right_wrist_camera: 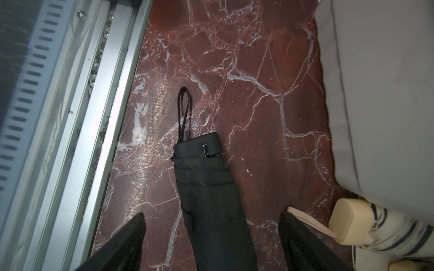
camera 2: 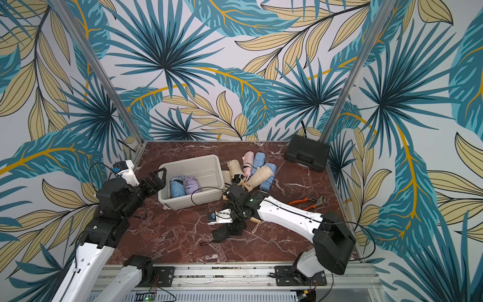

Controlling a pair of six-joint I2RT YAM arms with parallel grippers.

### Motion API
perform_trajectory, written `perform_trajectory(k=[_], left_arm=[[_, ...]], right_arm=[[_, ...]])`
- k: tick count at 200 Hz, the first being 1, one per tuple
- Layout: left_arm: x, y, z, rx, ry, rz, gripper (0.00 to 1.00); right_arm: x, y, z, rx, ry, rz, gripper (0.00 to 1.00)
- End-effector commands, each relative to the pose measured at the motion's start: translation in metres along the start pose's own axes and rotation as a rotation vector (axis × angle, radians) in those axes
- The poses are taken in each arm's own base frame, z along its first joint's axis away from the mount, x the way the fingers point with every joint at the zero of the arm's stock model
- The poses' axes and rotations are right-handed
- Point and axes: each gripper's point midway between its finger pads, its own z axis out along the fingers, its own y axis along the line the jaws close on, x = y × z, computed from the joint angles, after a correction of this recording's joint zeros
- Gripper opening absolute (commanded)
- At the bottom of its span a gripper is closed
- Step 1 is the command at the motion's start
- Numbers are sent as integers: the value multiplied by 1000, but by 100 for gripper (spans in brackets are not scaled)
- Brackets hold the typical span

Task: Put the umbrella into the storage box
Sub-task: Pick up the umbrella from the center of the board.

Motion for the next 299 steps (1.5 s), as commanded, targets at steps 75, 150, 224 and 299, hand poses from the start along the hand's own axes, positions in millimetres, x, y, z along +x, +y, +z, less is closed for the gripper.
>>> perform_trajectory(k=[75,150,224,299], left_arm=[[2,8,-6,-6,-17,-26,100],[2,8,-7,-5,-16,-32,100],[-3,9,-9,-17,-28,-26,100],[5,25,-9,-79,-6,-24,100]], right_arm=[[41,14,43,-54,227,-58,90],[56,8,67,-25,320,-74,83],[51,11,68,-33,311,-59,51],[-15,14,-2,110,-56,96,36]])
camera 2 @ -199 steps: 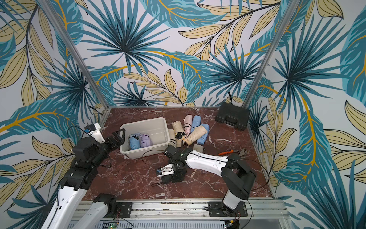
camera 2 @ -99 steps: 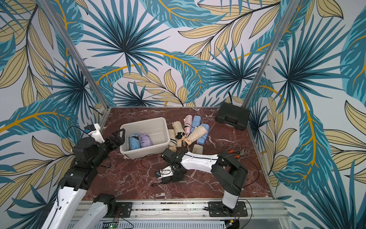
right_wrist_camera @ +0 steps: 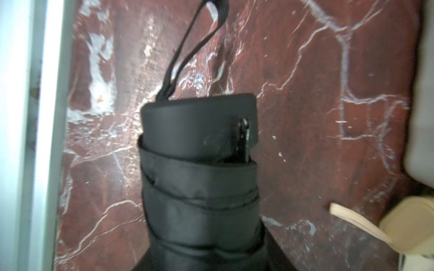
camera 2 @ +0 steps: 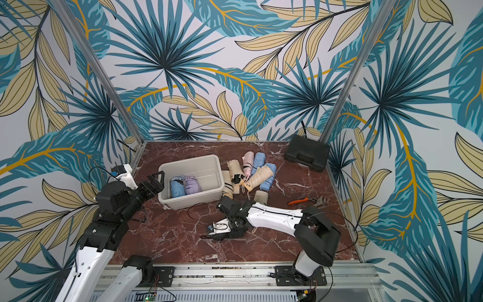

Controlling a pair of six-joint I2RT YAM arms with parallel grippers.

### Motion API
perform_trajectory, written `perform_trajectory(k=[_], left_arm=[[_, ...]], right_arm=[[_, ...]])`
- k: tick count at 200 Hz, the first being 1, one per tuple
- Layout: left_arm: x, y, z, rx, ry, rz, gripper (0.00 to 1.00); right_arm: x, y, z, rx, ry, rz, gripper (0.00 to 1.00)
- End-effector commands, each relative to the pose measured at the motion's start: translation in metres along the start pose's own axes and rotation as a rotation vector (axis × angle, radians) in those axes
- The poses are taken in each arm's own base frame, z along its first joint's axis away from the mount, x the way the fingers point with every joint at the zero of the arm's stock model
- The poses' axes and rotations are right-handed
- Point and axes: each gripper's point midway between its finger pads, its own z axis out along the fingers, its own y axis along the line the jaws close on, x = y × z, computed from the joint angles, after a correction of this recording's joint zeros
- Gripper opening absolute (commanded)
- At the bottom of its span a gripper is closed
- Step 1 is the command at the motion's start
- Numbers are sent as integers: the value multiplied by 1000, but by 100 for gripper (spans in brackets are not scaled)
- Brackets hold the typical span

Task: Put the umbrella into the storage box
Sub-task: Pick up the umbrella from the center of the board.

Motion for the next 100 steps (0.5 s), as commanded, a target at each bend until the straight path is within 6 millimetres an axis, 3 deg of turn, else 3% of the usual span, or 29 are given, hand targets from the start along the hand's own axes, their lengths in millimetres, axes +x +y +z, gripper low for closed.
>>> perform_trajectory(k=[1,36,74,100], left_arm=[[-1,10,-2,-39,-10,3,100],[4,21,6,-53,13,-12,99],[14,37,24,-63,92,-59,94],[16,42,25,-82,124,-31,91]], right_arm=[[-37,-2,-41,55,-223,101,36],[-80,-19,-97,142,-524,282,34],[-130,-73,-170,224,-886,663,30],[-136,-114,-189,261,-888,980,27]])
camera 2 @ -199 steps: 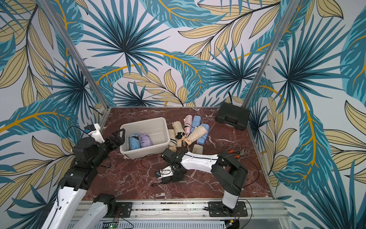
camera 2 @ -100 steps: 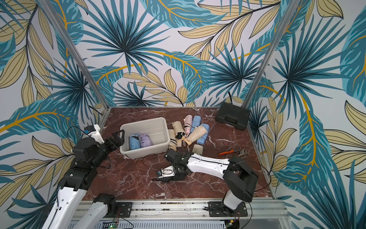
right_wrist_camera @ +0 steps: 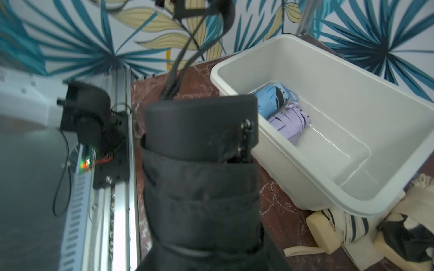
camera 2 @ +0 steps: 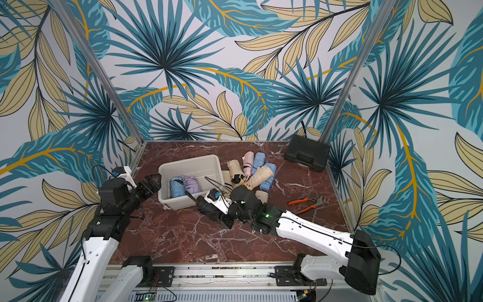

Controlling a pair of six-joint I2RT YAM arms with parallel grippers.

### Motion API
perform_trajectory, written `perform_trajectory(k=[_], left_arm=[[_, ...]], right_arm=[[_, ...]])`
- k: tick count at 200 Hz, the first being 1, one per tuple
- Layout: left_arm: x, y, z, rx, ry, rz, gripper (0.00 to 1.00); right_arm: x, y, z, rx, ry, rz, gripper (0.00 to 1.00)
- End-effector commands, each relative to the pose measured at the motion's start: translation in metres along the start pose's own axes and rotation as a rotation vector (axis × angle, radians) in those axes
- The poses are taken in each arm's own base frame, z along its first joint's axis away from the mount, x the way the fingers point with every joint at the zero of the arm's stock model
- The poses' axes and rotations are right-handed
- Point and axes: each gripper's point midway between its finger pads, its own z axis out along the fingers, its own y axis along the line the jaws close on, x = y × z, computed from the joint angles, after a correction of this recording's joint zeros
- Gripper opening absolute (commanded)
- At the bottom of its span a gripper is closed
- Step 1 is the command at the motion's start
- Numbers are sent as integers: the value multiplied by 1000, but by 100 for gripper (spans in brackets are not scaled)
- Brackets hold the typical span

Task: Put the umbrella into the storage box
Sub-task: Pick up the umbrella from the center of the board, then place the umbrella in the storage box.

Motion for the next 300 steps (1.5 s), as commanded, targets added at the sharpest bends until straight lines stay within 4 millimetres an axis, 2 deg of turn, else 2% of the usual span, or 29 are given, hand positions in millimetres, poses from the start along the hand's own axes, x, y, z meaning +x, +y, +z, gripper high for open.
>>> perform_trajectory(k=[1,38,43,71,96,148,170,198,244,280,300], left_arm=[[2,-2,-1,19,29,36,91],[13,7,0,-3,51,48,89],[15,8,1,1,54,48,88],[19,11,-4,9,37,77,88],[20,15,-8,1,20,111,87],[21,26,-15,-42,-17,146,84],[21,26,-15,-40,-15,172,84],[21,25,-14,-40,-13,211,84],[21,25,-8,-33,-8,236,84],[23,27,-3,-34,1,224,84],[24,29,-1,-44,8,204,84]], right_arm=[[-73,-22,-3,109,-181,348,27],[-100,-43,26,210,-129,445,27],[-95,-46,31,228,-94,449,27],[-108,-59,61,266,-64,459,27],[-106,-75,87,299,-17,482,27],[-88,-110,132,353,67,496,27],[-69,-127,144,433,137,423,27],[-49,-143,152,498,196,397,27],[-14,-151,172,531,267,439,30],[2,-166,175,625,273,457,36],[5,-171,174,655,264,463,36]])
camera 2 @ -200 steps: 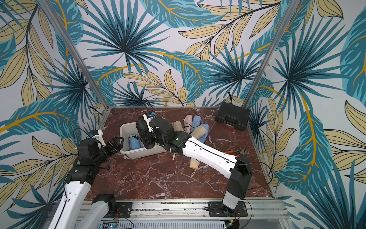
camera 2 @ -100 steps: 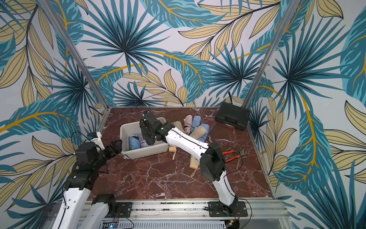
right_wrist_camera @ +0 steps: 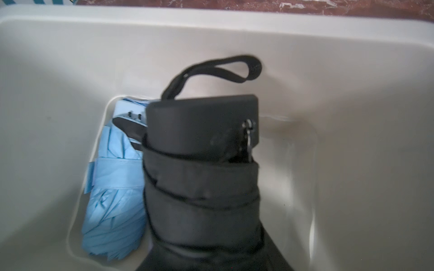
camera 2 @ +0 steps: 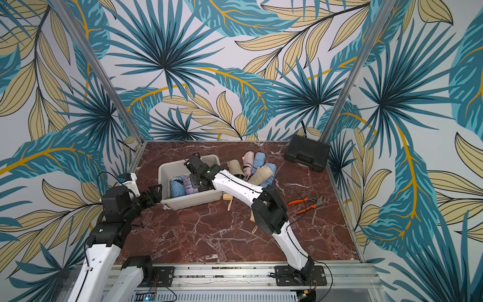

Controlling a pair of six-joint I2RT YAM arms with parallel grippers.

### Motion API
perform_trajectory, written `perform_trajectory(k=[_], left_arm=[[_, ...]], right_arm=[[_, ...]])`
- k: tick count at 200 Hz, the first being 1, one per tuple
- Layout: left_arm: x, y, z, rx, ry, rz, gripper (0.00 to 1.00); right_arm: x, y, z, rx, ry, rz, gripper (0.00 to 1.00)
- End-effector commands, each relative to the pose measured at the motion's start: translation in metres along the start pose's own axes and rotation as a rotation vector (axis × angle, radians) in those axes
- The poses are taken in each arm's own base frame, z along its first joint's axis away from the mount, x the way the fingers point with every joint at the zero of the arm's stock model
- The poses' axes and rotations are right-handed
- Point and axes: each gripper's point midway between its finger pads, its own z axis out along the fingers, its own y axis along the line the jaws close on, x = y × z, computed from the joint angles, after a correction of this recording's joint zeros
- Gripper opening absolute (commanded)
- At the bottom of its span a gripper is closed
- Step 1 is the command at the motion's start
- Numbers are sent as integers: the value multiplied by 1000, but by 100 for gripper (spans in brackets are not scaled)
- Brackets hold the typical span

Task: Put the umbrella into the storage box
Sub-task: Place the umbrella in the storage box.

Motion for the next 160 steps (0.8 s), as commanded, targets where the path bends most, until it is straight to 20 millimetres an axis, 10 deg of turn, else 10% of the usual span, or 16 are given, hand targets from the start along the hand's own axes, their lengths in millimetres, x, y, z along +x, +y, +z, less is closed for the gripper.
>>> perform_trajectory(k=[1,87,160], left_arm=[[-2,3,3,-7,-12,-10,84],[-13,0,-12,-63,36,-175,84],[-23,-38,-28,148,-14,43,88]], right_arm=[[-11,-10,-2,57,-52,39,37],[-26,-7,-13,23,-130,91,39],[-21,-5,-29,-10,-122,72,40]])
